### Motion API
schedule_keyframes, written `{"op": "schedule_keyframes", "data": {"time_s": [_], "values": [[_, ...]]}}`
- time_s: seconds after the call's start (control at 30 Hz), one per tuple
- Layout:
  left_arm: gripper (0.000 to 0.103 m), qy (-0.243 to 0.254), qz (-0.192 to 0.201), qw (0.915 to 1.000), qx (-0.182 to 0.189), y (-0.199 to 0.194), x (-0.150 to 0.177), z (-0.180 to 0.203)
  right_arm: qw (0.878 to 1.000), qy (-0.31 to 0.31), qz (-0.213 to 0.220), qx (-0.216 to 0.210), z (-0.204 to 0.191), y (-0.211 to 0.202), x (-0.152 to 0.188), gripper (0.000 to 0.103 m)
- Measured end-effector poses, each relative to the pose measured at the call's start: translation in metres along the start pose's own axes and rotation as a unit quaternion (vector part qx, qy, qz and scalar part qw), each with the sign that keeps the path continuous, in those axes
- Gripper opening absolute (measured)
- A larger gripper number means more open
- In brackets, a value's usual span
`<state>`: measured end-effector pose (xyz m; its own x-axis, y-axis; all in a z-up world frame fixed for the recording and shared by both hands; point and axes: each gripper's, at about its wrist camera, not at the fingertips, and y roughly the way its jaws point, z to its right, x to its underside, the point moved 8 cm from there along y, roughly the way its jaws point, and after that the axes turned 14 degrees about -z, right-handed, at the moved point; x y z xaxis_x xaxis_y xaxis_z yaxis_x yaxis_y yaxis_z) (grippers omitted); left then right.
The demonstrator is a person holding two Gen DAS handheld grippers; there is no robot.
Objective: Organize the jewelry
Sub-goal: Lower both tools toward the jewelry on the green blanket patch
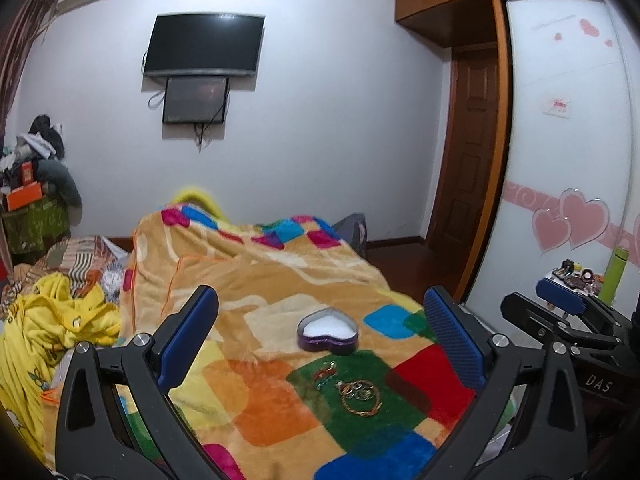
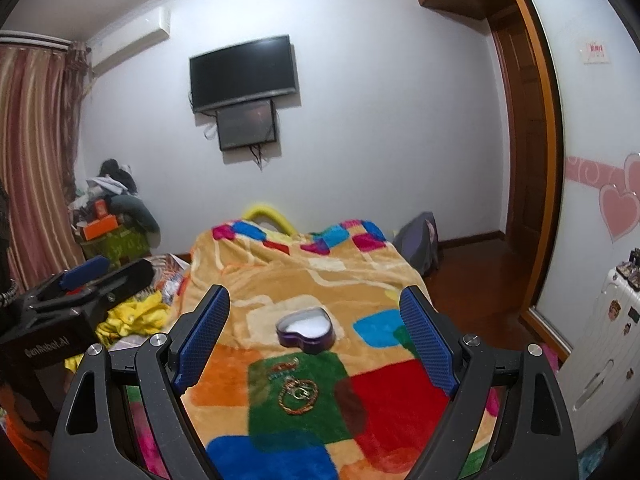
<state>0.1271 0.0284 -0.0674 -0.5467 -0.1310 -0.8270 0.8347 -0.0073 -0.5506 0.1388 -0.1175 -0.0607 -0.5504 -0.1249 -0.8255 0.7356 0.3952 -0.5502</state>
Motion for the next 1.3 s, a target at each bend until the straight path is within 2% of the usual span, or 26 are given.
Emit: {"op": "schedule_keyframes", "data": {"time_s": [0.23,0.53,0.67,0.73,0.9,1.07,1.17,1.2,1.3], "values": [[0.103,-0.038,-0.078,0.9962,-0.009,0.062,0.024,-0.03,0.996,0.02,-0.081,0.027,0.027,0.053,0.029,0.085],[0.085,-0.047,-0.183,0.982,-0.012,0.128,0.071,-0.046,0.98,0.029,-0.196,0.018,0.04,0.111,0.077,0.085],[0.076,-0.051,-0.225,0.973,-0.001,0.148,0.092,-0.048,0.97,0.024,-0.242,-0.011,0.03,0.133,0.099,0.084],[0.072,-0.059,-0.241,0.9688,0.0,0.154,0.1,-0.05,0.965,0.018,-0.259,-0.024,0.024,0.14,0.108,0.079],[0.067,-0.059,-0.26,0.9635,0.022,0.161,0.11,-0.044,0.957,-0.006,-0.284,-0.052,0.003,0.149,0.12,0.076],[0.063,-0.038,-0.264,0.9633,0.033,0.164,0.11,-0.031,0.954,-0.056,-0.292,-0.034,-0.004,0.161,0.128,0.076],[0.061,-0.028,-0.268,0.9621,0.04,0.167,0.111,-0.024,0.955,-0.065,-0.289,-0.027,0.004,0.16,0.128,0.072],[0.06,-0.026,-0.27,0.9615,0.043,0.169,0.112,-0.021,0.955,-0.062,-0.289,-0.025,0.009,0.16,0.127,0.066],[0.05,-0.02,-0.28,0.9582,0.055,0.174,0.114,-0.014,0.955,-0.043,-0.291,-0.029,0.023,0.162,0.122,0.058]]}}
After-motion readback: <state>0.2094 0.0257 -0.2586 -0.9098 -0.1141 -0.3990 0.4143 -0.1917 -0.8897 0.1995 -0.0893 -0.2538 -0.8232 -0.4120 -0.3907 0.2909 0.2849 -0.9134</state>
